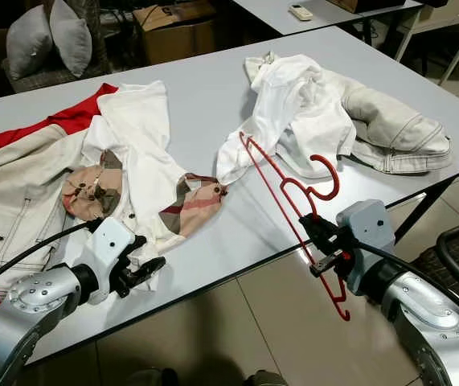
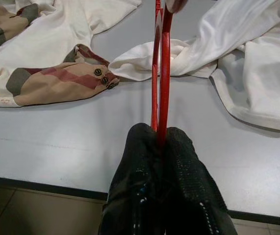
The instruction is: Hang hanger
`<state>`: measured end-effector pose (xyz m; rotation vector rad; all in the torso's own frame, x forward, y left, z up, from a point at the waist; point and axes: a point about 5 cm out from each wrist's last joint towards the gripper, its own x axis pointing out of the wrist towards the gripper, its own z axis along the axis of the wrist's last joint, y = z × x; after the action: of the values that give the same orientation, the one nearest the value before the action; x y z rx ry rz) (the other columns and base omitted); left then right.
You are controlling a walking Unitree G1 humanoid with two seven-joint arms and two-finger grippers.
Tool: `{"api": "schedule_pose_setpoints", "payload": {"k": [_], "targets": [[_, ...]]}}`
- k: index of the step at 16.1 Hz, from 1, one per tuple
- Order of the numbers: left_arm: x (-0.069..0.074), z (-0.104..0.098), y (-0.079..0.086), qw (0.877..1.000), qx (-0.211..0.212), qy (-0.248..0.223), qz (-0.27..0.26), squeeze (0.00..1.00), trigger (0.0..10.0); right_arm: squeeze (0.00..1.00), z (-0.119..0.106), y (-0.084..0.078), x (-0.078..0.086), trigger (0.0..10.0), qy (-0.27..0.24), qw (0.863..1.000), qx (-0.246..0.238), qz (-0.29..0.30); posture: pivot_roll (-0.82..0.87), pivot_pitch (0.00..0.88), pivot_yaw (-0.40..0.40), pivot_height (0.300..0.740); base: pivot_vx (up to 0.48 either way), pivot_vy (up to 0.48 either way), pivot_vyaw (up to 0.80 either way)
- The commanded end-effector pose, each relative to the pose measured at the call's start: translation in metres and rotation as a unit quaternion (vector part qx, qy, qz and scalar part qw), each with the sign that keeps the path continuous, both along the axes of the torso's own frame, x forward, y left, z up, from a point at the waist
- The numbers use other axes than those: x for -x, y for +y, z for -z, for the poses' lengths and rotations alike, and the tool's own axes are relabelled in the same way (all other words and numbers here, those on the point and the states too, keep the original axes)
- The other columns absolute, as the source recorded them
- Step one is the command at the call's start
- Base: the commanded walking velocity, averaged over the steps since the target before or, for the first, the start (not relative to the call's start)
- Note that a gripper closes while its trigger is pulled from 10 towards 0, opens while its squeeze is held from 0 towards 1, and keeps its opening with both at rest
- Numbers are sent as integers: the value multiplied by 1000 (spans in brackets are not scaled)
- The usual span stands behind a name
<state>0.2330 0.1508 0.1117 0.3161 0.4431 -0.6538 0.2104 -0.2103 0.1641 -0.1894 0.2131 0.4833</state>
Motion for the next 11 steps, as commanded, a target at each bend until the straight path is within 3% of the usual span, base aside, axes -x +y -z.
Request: {"api": "schedule_pose_setpoints", "payload": {"k": [1,6,11], "targets": [[1,2,2,1000,-4,6,-4,0,0,0,-4,0,0,10000,-12,1000,9,-4,-195,104,51,740,0,0,0],[2,3,4,1000,-5,9,-9,0,0,0,-4,1,-1,10000,-13,1000,11,-8,-195,104,52,740,0,0,0],[-5,-8,4,999,39,-11,-34,0,0,0,-4,1,1,10000,-15,1000,6,-6,-194,103,57,740,0,0,0]]}}
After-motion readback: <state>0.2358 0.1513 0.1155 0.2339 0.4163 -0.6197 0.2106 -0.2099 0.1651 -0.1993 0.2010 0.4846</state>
